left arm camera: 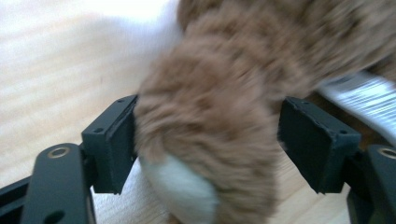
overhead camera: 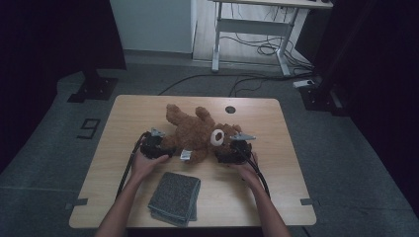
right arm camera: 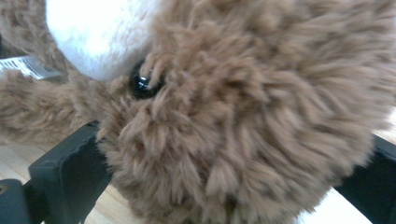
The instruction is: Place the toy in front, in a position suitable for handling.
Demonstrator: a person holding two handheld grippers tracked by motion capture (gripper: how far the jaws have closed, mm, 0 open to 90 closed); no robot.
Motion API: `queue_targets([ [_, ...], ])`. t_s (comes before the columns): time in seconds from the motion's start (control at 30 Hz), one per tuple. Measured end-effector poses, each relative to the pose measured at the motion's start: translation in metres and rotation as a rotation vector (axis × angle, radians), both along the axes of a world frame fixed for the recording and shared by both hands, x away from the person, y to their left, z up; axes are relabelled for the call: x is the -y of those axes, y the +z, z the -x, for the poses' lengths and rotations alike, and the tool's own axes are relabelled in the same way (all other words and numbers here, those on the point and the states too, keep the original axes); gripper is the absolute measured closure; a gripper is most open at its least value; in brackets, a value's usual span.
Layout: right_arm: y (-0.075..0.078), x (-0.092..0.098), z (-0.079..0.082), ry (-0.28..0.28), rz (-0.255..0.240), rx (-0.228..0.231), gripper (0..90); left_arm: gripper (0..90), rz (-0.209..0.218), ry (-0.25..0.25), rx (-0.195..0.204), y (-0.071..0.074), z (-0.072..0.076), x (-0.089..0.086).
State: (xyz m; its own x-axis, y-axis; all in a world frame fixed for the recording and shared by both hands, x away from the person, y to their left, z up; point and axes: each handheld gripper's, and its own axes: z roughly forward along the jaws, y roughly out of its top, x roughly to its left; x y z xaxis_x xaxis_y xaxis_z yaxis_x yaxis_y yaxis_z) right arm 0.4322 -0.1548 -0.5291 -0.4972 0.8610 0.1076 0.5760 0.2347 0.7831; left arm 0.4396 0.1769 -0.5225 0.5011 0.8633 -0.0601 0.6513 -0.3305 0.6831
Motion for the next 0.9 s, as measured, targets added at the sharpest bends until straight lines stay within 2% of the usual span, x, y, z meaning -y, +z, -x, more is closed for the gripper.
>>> queue_targets([
  [0.07, 0.0, 0.0, -0.002, 0.007, 0.012, 0.005, 6.4, 26.3, -0.006, 0.001, -0.013, -0.007, -0.002, -0.001],
  [0.13, 0.001, 0.0, -0.002, 0.009, 0.012, 0.006, 9.5, 30.9, -0.012, 0.0, -0.005, -0.008, -0.002, -0.001],
  [0.23, 0.003, 0.003, -0.004, 0.016, 0.01, 0.001, 18.5, 32.2, -0.013, -0.011, 0.037, -0.006, 0.0, 0.002],
  [0.37, 0.003, 0.005, -0.004, 0.015, -0.001, -0.002, 21.0, 29.5, -0.001, -0.016, 0.058, -0.002, -0.002, 0.001],
  [0.47, 0.003, 0.004, -0.004, 0.018, 0.006, 0.004, 23.0, 31.3, 0.004, -0.02, 0.063, -0.002, -0.003, 0.0],
  [0.53, 0.004, 0.004, -0.003, 0.025, 0.013, 0.017, 28.2, 36.2, 0.016, -0.014, 0.057, -0.003, -0.003, 0.001],
  [0.63, 0.004, 0.004, -0.003, 0.03, 0.018, 0.024, 34.9, 50.5, 0.029, -0.02, 0.047, -0.003, -0.003, 0.002],
  [0.73, 0.006, 0.004, -0.003, 0.034, 0.026, 0.032, 41.2, 59.1, 0.053, -0.026, 0.038, 0.0, -0.003, 0.0],
  [0.87, 0.007, 0.005, -0.002, 0.036, 0.026, 0.041, 46.1, 65.5, 0.057, -0.022, 0.064, 0.007, 0.001, -0.002],
  [0.9, 0.01, 0.004, 0.0, 0.032, 0.043, 0.07, 49.3, 66.9, 0.049, -0.026, 0.097, 0.016, 0.007, -0.001],
])
